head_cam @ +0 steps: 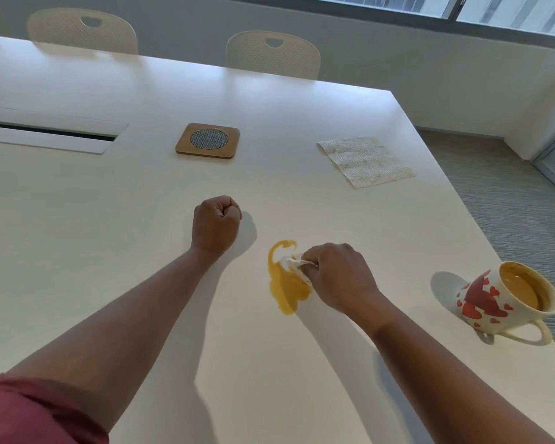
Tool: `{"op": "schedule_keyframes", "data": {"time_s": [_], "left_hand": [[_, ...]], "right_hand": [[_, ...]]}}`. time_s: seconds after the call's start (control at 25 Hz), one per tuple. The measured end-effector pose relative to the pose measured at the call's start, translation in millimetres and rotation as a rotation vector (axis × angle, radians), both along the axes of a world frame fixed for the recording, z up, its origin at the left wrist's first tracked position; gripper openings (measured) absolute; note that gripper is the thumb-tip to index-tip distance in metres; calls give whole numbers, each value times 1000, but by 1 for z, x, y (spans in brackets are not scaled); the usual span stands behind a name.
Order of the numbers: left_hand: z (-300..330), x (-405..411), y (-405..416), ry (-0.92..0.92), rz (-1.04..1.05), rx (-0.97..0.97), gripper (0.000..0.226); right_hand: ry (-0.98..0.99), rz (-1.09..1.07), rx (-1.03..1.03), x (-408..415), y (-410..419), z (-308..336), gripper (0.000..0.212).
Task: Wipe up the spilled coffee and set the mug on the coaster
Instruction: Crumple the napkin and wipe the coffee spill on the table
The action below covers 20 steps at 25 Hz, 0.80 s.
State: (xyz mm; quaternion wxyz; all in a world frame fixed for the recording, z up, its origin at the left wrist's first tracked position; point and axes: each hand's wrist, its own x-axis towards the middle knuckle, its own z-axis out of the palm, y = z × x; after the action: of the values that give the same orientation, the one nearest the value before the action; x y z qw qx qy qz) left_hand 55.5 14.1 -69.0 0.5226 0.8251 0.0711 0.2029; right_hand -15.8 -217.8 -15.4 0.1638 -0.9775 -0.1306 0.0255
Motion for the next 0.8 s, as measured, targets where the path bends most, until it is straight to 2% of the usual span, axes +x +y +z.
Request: {"op": "schedule_keyframes", "data": {"time_s": [0.12,0.2,0.32,0.44,0.6,0.8], "left_hand": [[0,0,0,-3,0,-5,23],[0,0,0,-1,1,-8,23],[-1,1,0,0,5,-7,23],[0,0,1,3,10,-6,23],[0,0,1,5,6,-6,23],[1,-1,-1,9,-1,-10,23]], "right_hand": [[-73,-35,54,5,-2,3,5],[-113,-21,65,9,0,3,11],[-86,8,-48,10,4,0,29],[43,16,-50,5,4,0,30],[241,131,-61,10,-7,7,49],[195,175,-48,17,-12,5,33]]}}
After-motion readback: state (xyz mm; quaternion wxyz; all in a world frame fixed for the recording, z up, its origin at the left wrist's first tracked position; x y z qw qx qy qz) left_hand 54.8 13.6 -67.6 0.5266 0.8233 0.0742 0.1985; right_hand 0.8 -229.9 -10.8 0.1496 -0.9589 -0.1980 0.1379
